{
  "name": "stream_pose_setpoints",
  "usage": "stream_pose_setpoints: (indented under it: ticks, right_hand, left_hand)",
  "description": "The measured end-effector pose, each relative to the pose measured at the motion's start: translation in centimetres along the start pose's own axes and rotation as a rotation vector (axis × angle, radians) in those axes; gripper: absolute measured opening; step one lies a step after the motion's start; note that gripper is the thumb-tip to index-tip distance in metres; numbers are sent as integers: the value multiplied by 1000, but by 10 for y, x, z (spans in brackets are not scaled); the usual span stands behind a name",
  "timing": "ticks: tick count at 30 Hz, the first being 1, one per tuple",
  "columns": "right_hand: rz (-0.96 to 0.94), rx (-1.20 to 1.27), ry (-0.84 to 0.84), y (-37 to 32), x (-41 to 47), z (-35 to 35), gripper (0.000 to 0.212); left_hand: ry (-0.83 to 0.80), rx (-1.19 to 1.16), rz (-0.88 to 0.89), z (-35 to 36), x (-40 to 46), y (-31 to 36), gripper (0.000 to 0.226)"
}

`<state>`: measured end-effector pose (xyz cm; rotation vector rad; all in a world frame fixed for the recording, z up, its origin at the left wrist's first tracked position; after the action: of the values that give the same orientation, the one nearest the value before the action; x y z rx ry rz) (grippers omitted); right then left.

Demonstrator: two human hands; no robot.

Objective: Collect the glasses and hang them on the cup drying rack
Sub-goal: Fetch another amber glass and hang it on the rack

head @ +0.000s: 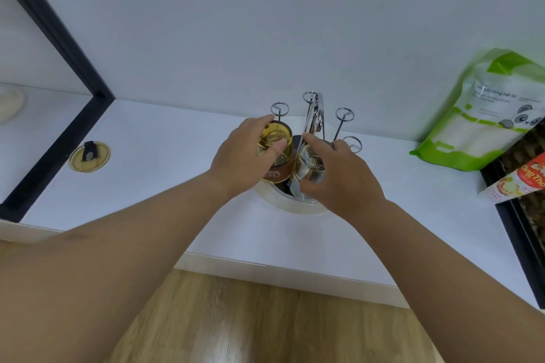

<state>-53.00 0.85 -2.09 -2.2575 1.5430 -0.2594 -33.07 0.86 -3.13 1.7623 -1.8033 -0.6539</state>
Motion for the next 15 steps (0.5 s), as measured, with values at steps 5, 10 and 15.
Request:
stream_pose_setpoints:
  ticks: [5, 10, 15]
  right_hand:
    - [1, -66, -15, 2, 0, -2, 82]
    - [-5, -133, -48, 2, 1, -7, 79]
    - [0, -135, -40, 3, -1, -7, 78]
  left_hand:
    - [7, 25, 7, -3, 0, 2, 60]
    - [18, 94, 42, -6, -3, 1, 59]
    - [22, 128, 58, -5, -6, 0, 59]
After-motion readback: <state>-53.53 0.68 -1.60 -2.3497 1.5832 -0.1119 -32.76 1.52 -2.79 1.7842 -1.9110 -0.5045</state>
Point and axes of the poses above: each hand's wrist, its own x-axis towards the middle knuckle, its own z-axis out of the palm, y = z × x, the point moved 3 cm from there along x, towards the middle knuckle, and after that the axes turned 6 degrees about -y, right-handed, at the moved point
